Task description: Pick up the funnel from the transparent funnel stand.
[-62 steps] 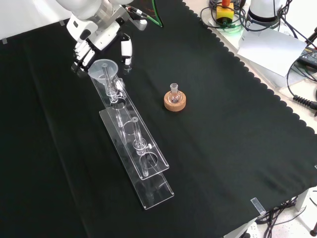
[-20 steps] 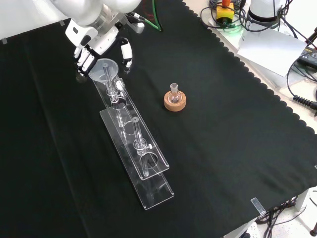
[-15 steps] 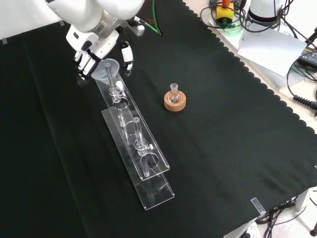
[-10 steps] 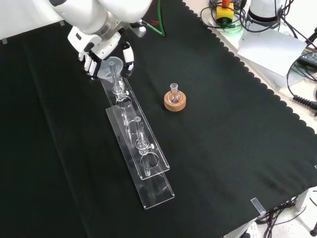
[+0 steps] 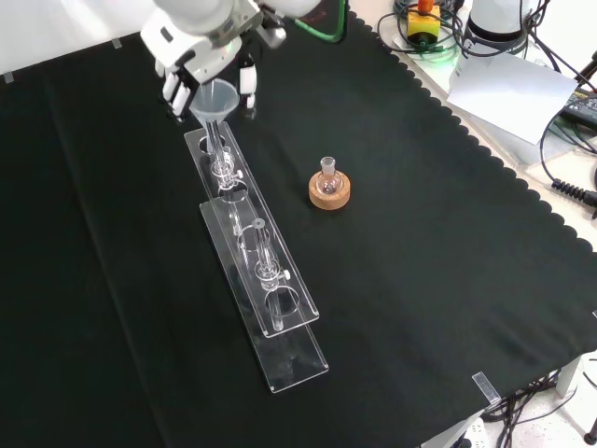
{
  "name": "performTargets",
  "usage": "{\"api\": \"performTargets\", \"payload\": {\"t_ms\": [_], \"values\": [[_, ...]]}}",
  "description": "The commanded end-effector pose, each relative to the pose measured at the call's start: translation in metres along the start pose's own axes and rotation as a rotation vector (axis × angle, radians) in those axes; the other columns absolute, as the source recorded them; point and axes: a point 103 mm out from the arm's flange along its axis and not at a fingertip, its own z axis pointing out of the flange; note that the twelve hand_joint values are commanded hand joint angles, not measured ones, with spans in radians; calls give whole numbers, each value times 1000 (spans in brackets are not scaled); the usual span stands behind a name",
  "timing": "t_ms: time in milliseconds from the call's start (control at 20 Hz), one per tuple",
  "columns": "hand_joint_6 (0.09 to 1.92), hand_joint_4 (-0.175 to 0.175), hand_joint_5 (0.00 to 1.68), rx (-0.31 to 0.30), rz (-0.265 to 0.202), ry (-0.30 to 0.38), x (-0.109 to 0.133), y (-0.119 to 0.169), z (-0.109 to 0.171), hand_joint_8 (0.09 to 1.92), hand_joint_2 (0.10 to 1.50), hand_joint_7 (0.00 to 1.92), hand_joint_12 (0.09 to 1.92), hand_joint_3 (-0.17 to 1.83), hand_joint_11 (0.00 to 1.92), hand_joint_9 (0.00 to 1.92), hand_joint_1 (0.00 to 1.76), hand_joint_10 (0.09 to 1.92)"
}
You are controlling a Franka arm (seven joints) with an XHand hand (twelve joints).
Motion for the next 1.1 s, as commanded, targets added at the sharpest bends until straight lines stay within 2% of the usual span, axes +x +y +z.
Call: {"api": "performTargets", "payload": {"t_ms": [50, 250, 350, 400, 500, 1100], "values": [[930, 175, 1027, -56, 48, -37, -14, -32, -46, 718, 1050, 788, 979, 65, 996, 1272, 1036, 353], [948, 175, 1014, -40, 62, -30, -17, -54, -54, 719, 1063, 771, 982, 50, 980, 1276, 1031, 347], [855, 46, 942, -40, 67, -16, -17, -67, -55, 714, 1021, 763, 982, 28, 969, 1275, 996, 336], [826, 8, 921, -40, 69, -13, -16, -73, -55, 712, 1009, 762, 982, 23, 965, 1274, 986, 332], [800, -23, 902, -41, 71, -7, -15, -85, -54, 710, 1001, 760, 981, 21, 961, 1273, 978, 328], [785, -41, 875, -13, 84, 22, 12, -151, -35, 703, 1026, 755, 978, 44, 952, 1261, 997, 318]]}}
